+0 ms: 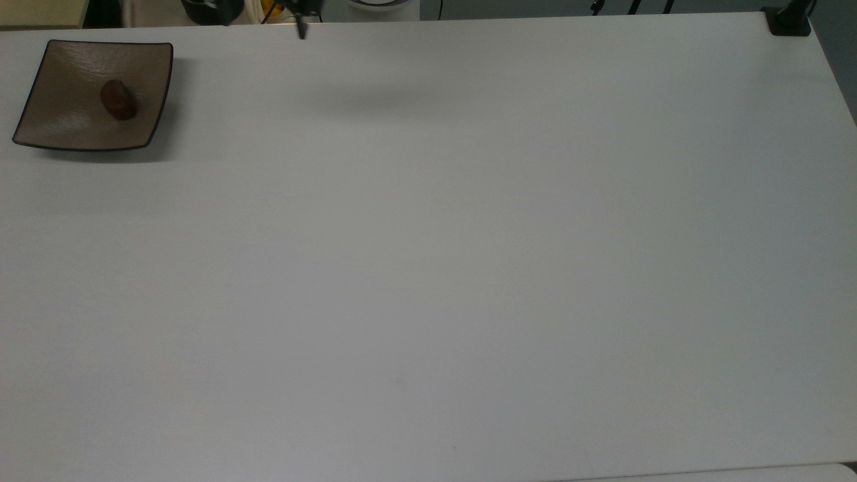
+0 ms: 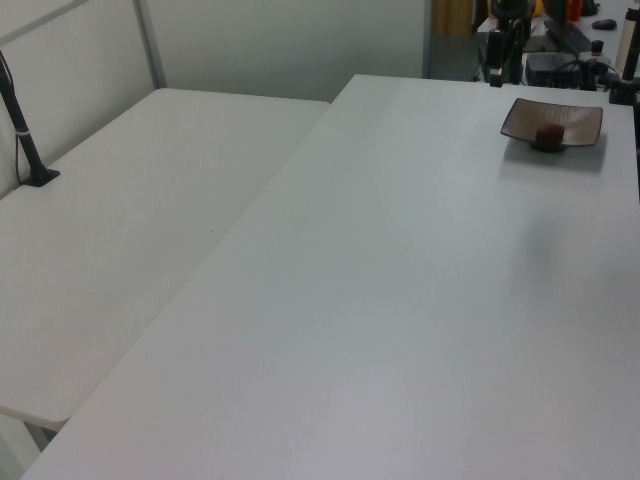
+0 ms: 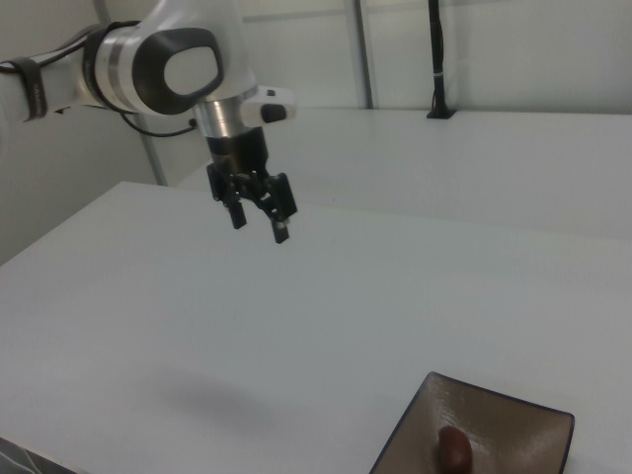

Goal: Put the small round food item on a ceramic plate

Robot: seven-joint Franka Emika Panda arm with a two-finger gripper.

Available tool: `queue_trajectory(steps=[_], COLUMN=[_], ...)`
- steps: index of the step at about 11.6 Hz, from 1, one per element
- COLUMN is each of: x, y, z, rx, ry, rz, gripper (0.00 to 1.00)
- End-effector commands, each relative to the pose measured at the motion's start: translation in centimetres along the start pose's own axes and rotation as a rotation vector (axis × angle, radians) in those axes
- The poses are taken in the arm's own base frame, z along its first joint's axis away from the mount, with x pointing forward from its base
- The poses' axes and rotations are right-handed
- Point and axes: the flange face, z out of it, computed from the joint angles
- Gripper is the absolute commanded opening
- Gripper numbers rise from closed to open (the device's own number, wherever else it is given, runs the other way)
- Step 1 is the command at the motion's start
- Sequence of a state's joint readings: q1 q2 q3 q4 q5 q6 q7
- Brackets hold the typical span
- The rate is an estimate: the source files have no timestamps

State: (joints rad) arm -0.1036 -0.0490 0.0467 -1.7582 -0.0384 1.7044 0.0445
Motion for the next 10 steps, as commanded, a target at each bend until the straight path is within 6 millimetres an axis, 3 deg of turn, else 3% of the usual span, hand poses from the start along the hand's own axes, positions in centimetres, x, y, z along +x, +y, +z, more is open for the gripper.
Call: queue_trajectory(steps=[1, 4, 10], x=[-1.2, -0.8, 0.1], y=[-4.9, -5.9, -4.9], z=[1.5, 1.7, 1.4], rx=[0.003, 0.006, 0.006], ry=[-0.038, 0.005, 0.065], rz=[-0.043, -0.059, -0.041], gripper=[1.0, 1.0, 1.0])
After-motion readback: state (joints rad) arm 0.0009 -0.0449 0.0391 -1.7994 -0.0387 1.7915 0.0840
